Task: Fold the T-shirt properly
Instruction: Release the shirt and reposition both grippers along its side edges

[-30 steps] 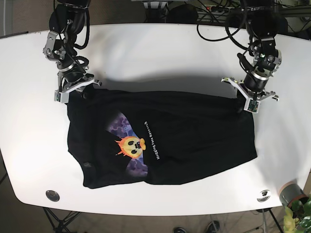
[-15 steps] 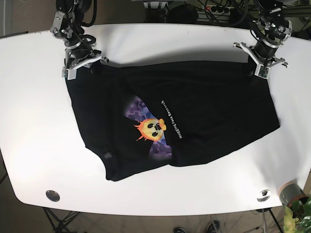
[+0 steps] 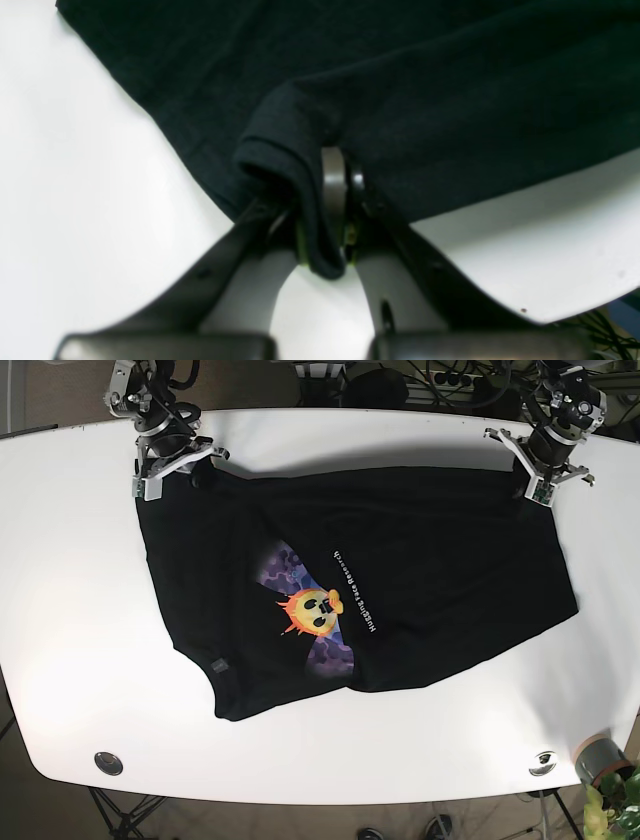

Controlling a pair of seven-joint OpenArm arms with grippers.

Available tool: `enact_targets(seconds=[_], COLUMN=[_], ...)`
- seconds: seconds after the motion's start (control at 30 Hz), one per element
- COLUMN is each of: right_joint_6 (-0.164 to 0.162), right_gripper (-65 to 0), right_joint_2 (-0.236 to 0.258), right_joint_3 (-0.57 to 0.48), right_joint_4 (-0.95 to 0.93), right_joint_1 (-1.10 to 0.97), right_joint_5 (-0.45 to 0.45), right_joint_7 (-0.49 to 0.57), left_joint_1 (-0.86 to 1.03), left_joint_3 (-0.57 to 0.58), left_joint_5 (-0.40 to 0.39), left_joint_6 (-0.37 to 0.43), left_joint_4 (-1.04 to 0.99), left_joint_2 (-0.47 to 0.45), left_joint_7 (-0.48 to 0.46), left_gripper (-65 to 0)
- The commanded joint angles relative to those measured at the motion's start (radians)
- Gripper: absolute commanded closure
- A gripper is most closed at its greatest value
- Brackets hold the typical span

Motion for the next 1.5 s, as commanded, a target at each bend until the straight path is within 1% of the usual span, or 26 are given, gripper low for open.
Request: enact_targets(seconds=[0.0, 0.03, 0.07, 0.1, 0.17, 0.2, 0.3, 0.33, 0.37, 0.4, 0.5, 0.6, 0.7, 0.77, 0.83, 0.97, 1.07, 1.17, 1.3, 1.37, 1.47], right_joint_6=[0.007, 0.007, 0.007, 0.007, 0.007, 0.007, 0.007, 0.007, 0.007, 0.007, 0.004, -0.001, -0.001, -0.001, 0.001, 0.001, -0.001, -0.001, 0.005, 0.005, 0.005], right_gripper=[-16.6, -20.8, -26.3, -30.4, -35.4, -37.4, -39.6, -39.8, -40.0, -40.0, -40.1, -40.1, -40.0, -40.1, -40.1, -40.1, -40.1, -40.1, -40.1, -40.1, -40.1], right_joint_2=[0.007, 0.007, 0.008, 0.008, 0.008, 0.008, 0.008, 0.008, 0.008, 0.013, 0.050, 0.068, 0.100, 0.108, 0.123, 0.159, 0.208, 0.249, 0.287, 0.303, 0.330], right_joint_3=[0.003, 0.003, 0.003, 0.003, 0.003, 0.003, 0.003, 0.003, 0.003, 0.003, 0.003, 0.003, 0.003, 0.003, 0.003, -0.019, -0.068, -0.124, -0.169, -0.198, -0.252], right_joint_4=[0.015, 0.015, 0.015, 0.015, 0.015, 0.015, 0.016, 0.016, 0.016, 0.016, 0.011, 0.008, 0.008, 0.008, -0.004, -0.101, -0.202, -0.341, -0.504, -0.578, -0.654], right_joint_1=[-0.008, -0.008, -0.008, -0.008, -0.008, -0.003, 0.011, 0.028, 0.041, 0.058, 0.100, 0.141, 0.186, 0.216, 0.253, 0.354, 0.434, 0.539, 0.660, 0.714, 0.775], right_joint_5=[0.010, 0.010, 0.010, 0.012, 0.012, 0.012, 0.010, 0.007, 0.004, 0.003, 0.003, 0.003, 0.004, 0.004, 0.003, 0.003, 0.003, 0.003, 0.003, 0.003, 0.001], right_joint_7=[0.015, 0.015, 0.015, 0.015, 0.015, 0.015, 0.015, 0.015, 0.015, 0.015, 0.015, 0.015, 0.015, 0.015, 0.015, 0.015, 0.016, 0.022, 0.032, 0.064, 0.122], left_joint_1=[0.002, 0.002, 0.004, 0.004, 0.007, 0.013, 0.017, 0.017, 0.017, 0.017, 0.017, 0.017, 0.017, 0.016, 0.013, -0.012, -0.041, -0.053, -0.081, -0.095, -0.098], left_joint_3=[-0.006, -0.006, -0.006, -0.005, -0.005, -0.006, -0.006, -0.008, -0.008, -0.009, -0.014, -0.037, -0.092, -0.118, -0.132, -0.134, -0.141, -0.137, -0.141, -0.143, -0.143], left_joint_5=[-0.005, -0.005, -0.005, -0.005, -0.008, -0.011, -0.013, -0.013, -0.014, -0.014, -0.020, -0.086, -0.183, -0.224, -0.241, -0.240, -0.234, -0.182, -0.108, -0.073, -0.056], left_joint_6=[0.006, 0.006, 0.006, 0.006, 0.006, 0.006, 0.006, 0.006, 0.006, 0.006, 0.006, 0.006, 0.006, 0.006, 0.006, 0.006, 0.006, 0.006, 0.006, 0.006, 0.006], left_joint_4=[0.016, 0.017, 0.017, 0.017, 0.017, 0.016, 0.020, 0.020, 0.020, 0.020, 0.023, 0.039, 0.042, 0.042, 0.037, 0.037, 0.032, 0.032, 0.035, 0.034, 0.032], left_joint_2=[-0.011, -0.013, -0.017, -0.025, -0.029, -0.031, -0.031, -0.031, -0.031, -0.031, -0.031, -0.031, -0.031, -0.031, -0.031, -0.026, -0.025, -0.003, 0.038, 0.041, 0.063], left_joint_7=[-0.020, -0.020, -0.020, -0.020, -0.020, -0.020, -0.020, -0.020, -0.020, -0.020, -0.020, -0.020, -0.020, -0.020, -0.020, -0.020, -0.020, -0.020, -0.020, -0.020, -0.020], left_gripper=[0.0, 0.0, -1.7, -5.6, -13.8, -20.4, -34.2, -37.5, -39.3, -39.9, -39.7, -39.7, -39.7, -39.7, -39.7, -39.7, -39.7, -39.7, -39.7, -39.7, -39.7])
